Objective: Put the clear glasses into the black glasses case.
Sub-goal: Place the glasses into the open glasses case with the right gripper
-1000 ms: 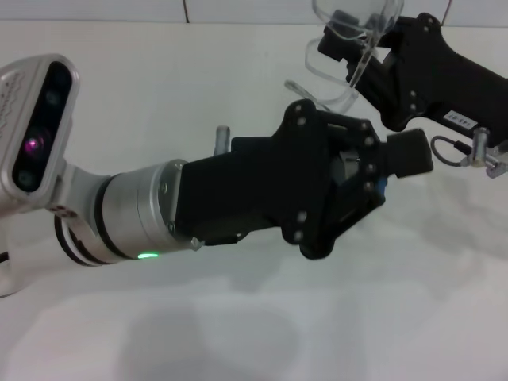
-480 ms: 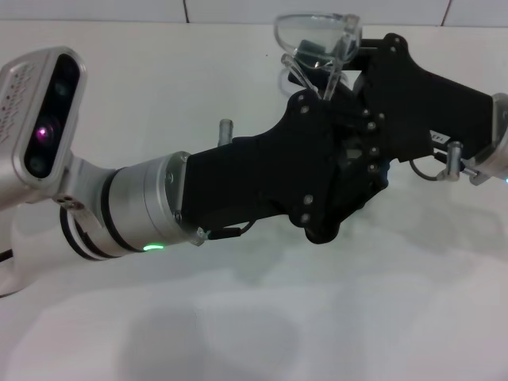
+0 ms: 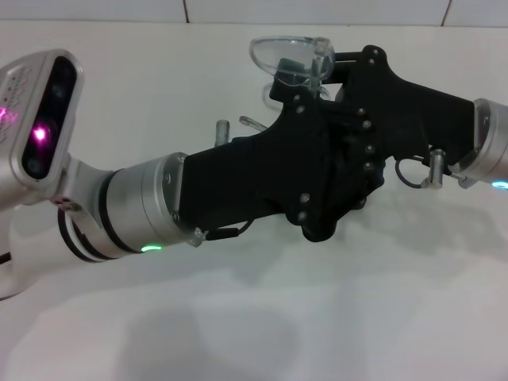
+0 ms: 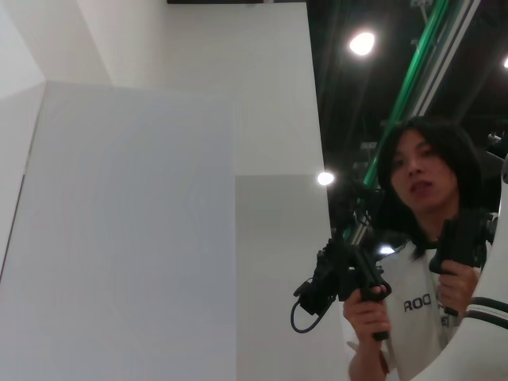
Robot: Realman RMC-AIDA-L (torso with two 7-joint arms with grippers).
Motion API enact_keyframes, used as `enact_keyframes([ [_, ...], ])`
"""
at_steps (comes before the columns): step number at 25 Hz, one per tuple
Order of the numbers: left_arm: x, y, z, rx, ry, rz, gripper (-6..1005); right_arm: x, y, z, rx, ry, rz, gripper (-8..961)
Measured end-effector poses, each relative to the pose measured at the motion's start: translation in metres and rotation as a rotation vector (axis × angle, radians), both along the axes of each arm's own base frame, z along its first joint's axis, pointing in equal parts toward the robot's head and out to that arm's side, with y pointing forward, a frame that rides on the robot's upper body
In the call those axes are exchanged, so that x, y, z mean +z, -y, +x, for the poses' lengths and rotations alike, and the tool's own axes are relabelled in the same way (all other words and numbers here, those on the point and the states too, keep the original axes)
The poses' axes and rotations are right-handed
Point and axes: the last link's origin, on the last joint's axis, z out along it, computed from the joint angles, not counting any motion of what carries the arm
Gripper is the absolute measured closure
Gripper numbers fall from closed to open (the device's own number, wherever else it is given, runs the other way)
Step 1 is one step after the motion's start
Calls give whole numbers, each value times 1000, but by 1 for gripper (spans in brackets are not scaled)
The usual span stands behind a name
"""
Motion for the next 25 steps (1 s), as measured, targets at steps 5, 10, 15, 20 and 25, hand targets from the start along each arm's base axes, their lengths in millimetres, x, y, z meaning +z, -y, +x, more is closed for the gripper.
enact_keyframes([
  [5, 0, 1, 0, -8, -8, -4, 967, 4, -1, 2, -12, -17, 25, 840],
  [10, -5, 7, 4, -92, -47, -40, 967, 7, -3, 4, -32, -35, 54, 840],
  [15, -7, 9, 3, -117, -71, -49, 967, 13, -2, 8, -53, -73, 82, 840],
  [20, -5, 1, -6, -12, -48, -27, 967, 18, 4, 5, -20, -119, 81, 839],
  [25, -3, -4, -9, 46, -28, -12, 967, 12, 5, 3, -7, -93, 64, 840],
])
